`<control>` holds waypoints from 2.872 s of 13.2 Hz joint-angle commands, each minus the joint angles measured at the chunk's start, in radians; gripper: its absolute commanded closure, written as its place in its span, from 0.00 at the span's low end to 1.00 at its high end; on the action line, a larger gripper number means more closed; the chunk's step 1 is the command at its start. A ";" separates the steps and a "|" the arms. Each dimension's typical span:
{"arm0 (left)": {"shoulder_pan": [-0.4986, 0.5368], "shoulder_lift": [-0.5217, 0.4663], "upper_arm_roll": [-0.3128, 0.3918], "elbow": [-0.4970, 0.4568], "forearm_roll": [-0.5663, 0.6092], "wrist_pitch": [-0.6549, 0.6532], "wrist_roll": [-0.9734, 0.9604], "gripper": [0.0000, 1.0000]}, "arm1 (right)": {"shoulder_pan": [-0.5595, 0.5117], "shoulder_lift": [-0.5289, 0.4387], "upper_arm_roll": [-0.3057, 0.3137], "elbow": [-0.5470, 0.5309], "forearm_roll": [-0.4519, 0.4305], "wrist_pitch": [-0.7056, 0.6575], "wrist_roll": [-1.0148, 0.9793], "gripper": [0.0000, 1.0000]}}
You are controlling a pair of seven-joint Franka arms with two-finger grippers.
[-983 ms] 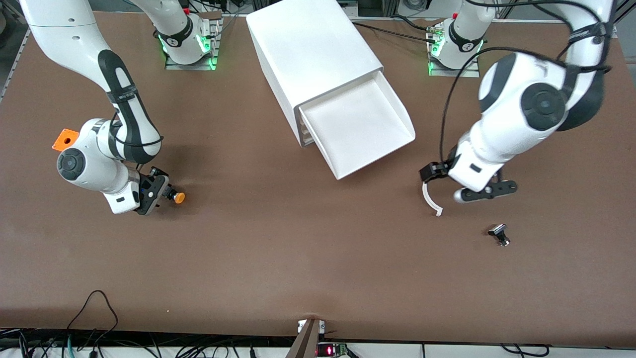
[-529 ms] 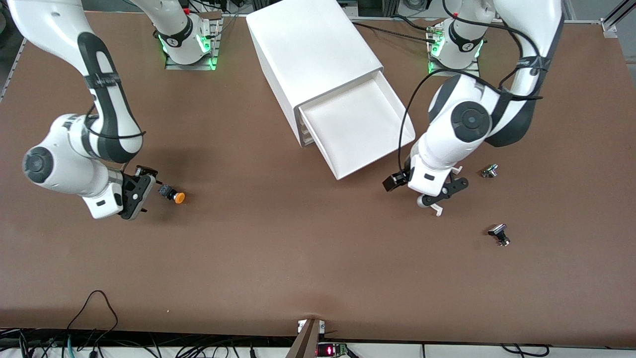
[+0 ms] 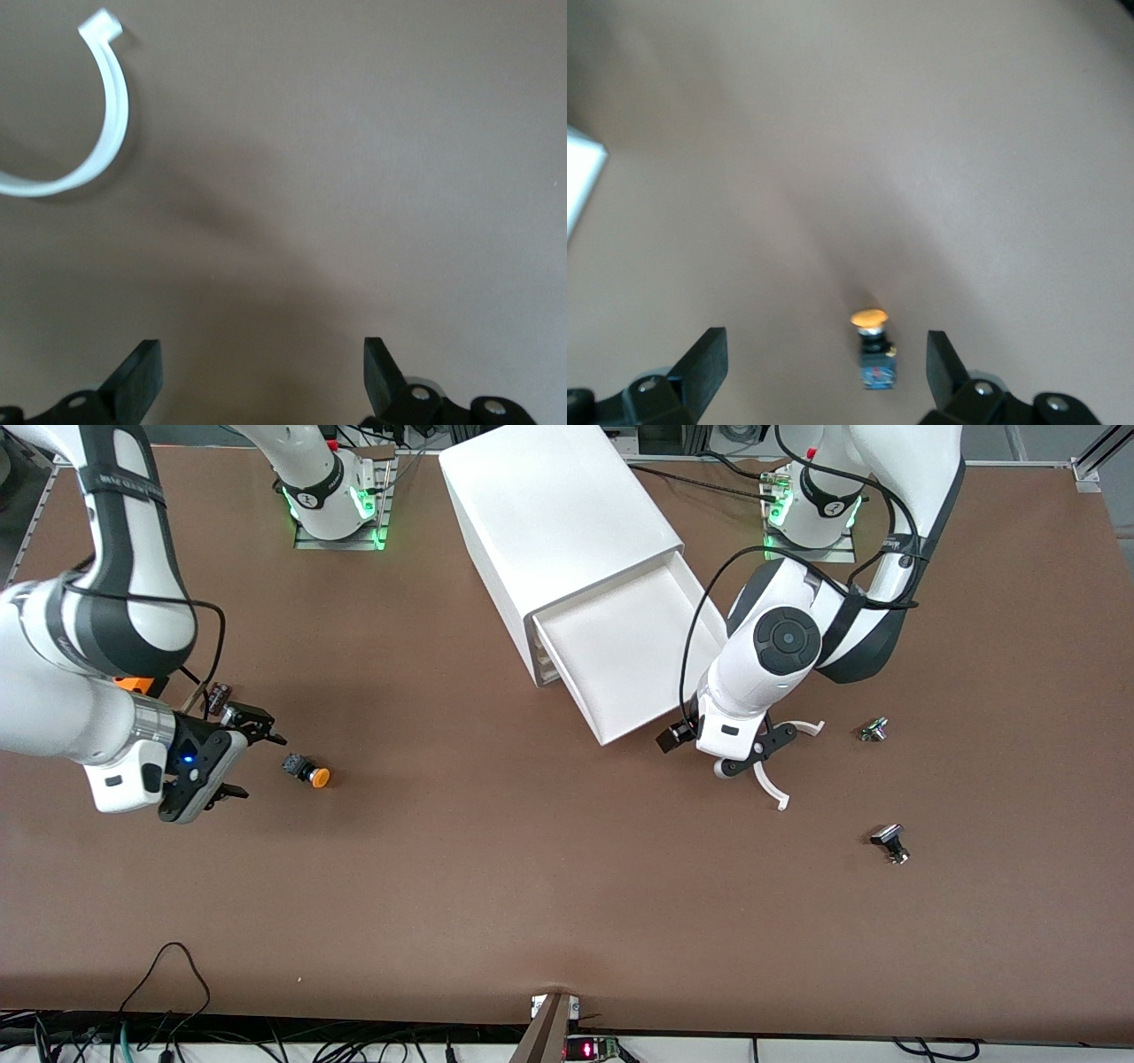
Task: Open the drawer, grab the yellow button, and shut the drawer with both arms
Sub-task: 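Raise the right gripper while the left gripper reaches the drawer front, then push the drawer shut with the left gripper while the right gripper retracts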
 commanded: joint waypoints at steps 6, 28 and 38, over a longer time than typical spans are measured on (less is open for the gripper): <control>-0.002 -0.107 -0.086 -0.148 -0.091 0.008 -0.012 0.00 | 0.161 -0.059 0.026 0.066 -0.104 -0.137 0.920 0.01; -0.088 -0.136 -0.235 -0.275 -0.235 -0.010 -0.009 0.00 | -0.110 -0.335 0.043 -0.102 -0.376 -0.110 1.038 0.01; -0.019 -0.136 -0.165 -0.261 -0.216 0.002 0.013 0.00 | -0.112 -0.327 0.027 -0.099 -0.335 -0.190 0.914 0.01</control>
